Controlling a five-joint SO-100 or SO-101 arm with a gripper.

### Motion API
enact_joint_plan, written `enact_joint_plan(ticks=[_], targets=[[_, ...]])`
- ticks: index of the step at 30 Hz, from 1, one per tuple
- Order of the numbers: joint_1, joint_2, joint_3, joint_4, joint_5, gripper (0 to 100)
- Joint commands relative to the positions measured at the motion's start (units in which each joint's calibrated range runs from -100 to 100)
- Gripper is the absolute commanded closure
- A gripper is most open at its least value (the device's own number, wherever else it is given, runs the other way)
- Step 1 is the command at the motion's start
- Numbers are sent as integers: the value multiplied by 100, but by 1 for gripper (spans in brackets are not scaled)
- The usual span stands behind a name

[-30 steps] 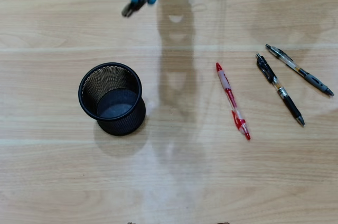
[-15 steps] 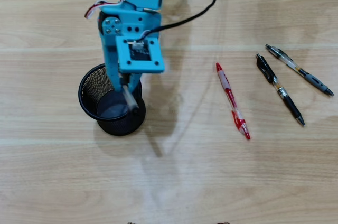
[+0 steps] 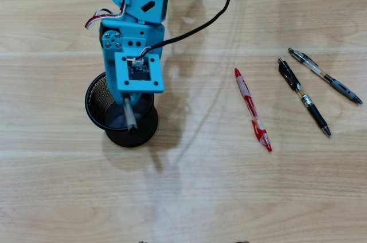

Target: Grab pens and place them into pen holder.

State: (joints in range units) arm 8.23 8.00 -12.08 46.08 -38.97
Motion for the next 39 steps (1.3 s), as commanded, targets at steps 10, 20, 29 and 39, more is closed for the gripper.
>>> enact_joint_plan(ticks=[10, 20, 29, 39], targets=[[104, -98, -109, -92, 117, 88], [-2404, 536, -2055, 2925, 28, 74], [-3944, 2395, -2309, 3725, -1409, 74], [-3557, 2514, -2273, 3673, -1352, 74]])
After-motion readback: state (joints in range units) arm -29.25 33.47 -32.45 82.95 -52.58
